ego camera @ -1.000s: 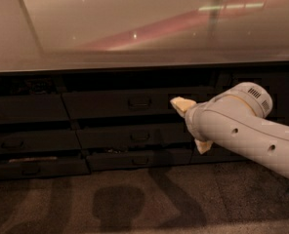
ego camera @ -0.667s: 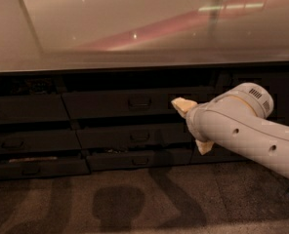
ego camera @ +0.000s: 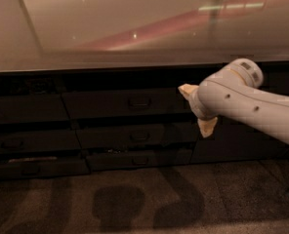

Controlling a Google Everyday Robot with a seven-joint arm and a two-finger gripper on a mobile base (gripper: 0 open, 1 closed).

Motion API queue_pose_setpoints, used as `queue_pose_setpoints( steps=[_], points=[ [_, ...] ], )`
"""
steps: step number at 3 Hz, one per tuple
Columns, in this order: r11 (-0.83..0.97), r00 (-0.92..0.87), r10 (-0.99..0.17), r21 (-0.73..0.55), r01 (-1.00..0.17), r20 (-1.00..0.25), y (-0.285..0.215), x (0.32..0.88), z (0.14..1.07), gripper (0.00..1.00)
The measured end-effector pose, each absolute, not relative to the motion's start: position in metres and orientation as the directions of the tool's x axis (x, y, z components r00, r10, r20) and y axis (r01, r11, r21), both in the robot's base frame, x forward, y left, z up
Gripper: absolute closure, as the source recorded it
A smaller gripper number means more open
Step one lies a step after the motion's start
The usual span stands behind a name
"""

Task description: Open top drawer

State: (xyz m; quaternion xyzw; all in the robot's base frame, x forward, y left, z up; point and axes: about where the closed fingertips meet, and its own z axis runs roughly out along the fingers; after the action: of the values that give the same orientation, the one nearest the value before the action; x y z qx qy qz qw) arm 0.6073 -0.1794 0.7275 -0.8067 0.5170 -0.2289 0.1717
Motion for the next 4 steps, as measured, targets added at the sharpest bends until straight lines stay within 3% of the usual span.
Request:
queue_pose_setpoints(
  steps=[1, 3, 4],
  points=[
    [-0.377, 0.321, -0.926, -0.509, -0.774, 0.197, -0.192, 0.639, 0.728, 0.0],
    [-0.372, 0.313, -0.928, -0.48, -0.794, 0.203, -0.197, 0.647, 0.718, 0.0],
    [-0.322, 0.256, -0.944, -0.403, -0.857, 0.21, -0.226, 0.697, 0.686, 0.0]
  ],
)
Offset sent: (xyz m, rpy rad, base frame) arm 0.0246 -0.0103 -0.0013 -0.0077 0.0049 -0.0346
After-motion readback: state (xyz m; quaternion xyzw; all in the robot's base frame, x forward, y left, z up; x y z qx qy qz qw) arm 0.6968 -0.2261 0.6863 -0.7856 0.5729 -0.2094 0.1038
